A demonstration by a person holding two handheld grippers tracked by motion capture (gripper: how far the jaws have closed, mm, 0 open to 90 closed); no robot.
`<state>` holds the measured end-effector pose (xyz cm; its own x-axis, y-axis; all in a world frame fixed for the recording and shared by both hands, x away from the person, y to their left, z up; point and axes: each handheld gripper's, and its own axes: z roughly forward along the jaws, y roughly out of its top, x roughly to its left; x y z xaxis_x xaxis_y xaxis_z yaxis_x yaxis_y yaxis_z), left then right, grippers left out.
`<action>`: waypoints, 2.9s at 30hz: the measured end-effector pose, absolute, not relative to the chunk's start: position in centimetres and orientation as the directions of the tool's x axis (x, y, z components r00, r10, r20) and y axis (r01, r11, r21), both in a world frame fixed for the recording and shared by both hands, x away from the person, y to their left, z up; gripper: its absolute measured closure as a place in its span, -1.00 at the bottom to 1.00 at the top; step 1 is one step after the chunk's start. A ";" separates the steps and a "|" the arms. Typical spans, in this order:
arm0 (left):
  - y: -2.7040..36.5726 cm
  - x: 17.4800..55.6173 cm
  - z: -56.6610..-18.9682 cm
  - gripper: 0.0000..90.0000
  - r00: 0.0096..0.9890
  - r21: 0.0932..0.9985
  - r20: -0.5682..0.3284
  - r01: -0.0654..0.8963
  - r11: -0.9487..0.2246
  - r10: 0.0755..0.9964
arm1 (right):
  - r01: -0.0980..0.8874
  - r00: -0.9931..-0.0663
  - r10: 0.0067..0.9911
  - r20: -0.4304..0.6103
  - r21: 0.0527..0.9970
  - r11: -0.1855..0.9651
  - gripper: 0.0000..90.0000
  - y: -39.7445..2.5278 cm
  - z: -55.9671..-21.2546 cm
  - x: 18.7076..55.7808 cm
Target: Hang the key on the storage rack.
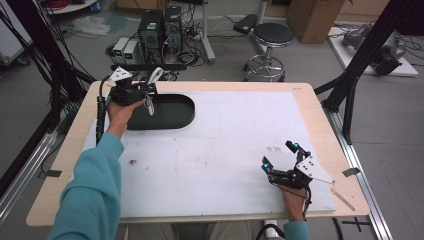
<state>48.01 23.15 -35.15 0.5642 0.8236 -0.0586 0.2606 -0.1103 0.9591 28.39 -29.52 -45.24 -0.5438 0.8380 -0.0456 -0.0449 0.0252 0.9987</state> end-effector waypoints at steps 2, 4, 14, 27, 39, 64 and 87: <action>23.2 48.1 -35.3 0.65 0.568 0.961 -0.060 0.255 -0.106 0.821 | -0.038 -0.547 0.836 -0.041 0.999 0.024 -0.98 -29.4 -45.3 28.3; 23.4 48.2 -35.3 0.65 0.570 0.963 -0.061 0.249 -0.102 0.819 | -0.043 -0.549 0.835 -0.046 0.999 0.027 -0.98 -29.4 -45.2 28.4; 23.4 48.8 -36.1 0.64 0.573 0.964 -0.081 0.253 -0.082 0.816 | -0.040 -0.549 0.835 -0.043 0.999 0.025 -0.99 -29.4 -45.3 28.3; 22.1 49.0 -36.6 0.64 0.519 0.959 -0.036 0.259 -0.117 0.854 | -0.040 -0.548 0.835 -0.043 0.999 0.025 -0.99 -29.4 -45.3 28.4; 20.9 49.0 -37.0 0.63 0.479 0.942 0.021 0.284 -0.177 0.878 | -0.034 -0.548 0.836 -0.033 0.999 0.017 -0.98 -29.5 -45.3 28.3; 20.2 48.1 -37.0 -0.20 0.534 0.940 0.022 0.276 -0.199 0.845 | -0.037 -0.543 0.840 -0.025 0.999 0.006 -0.98 -29.7 -45.4 28.3; 26.3 31.9 -40.5 -0.96 0.683 0.995 0.026 0.051 -0.084 0.730 | 0.006 -0.548 0.836 0.038 0.999 -0.041 -0.99 -30.2 -45.7 28.7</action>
